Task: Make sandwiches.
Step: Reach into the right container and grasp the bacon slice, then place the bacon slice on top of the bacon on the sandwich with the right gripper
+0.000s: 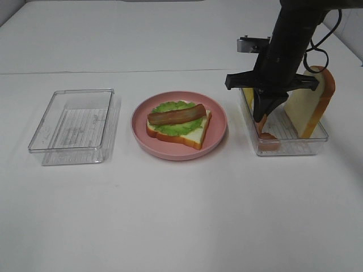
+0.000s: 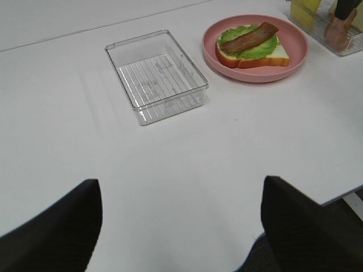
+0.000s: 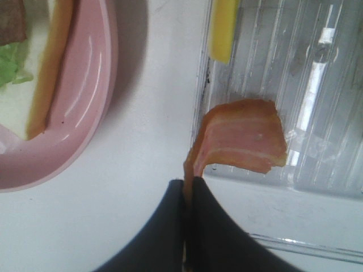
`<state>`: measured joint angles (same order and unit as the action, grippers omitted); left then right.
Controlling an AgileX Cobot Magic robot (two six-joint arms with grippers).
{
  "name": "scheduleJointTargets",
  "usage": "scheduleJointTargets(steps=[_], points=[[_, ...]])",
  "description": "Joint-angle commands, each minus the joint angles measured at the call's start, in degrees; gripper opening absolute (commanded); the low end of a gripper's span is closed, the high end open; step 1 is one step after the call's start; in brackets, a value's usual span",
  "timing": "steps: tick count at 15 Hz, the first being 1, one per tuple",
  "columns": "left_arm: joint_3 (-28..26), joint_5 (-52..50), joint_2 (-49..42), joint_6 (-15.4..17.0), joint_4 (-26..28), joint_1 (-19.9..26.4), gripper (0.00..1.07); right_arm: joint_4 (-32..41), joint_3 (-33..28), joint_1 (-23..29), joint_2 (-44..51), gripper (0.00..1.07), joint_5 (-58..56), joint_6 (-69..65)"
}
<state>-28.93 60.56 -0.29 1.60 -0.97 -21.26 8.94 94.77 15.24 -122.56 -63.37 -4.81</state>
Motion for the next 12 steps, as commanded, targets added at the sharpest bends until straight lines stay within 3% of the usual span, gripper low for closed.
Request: scheduleJointTargets(steps=[1, 6, 10, 12], points=[[0.34, -0.63, -1.2, -0.06, 0.06, -0.06, 0.74, -0.29, 0.34, 0.11, 1.26, 0.0, -1.95, -0.17], [0.34, -0.63, -1.2, -0.06, 0.06, -0.06, 0.74, 0.06, 0.34, 0.11, 9.0, 0.0, -6.02, -0.06], [0.34, -0.63, -1.2, -0.06, 0.06, -0.06, 0.74, 7.16, 0.34, 0.17, 17.3, 0.0, -7.91, 1.49], [0.34, -0.63, -1.2, -0.06, 0.06, -0.06, 0.74, 15.64, 0.34, 0.17, 19.37, 0.0, -7.73, 5.67]])
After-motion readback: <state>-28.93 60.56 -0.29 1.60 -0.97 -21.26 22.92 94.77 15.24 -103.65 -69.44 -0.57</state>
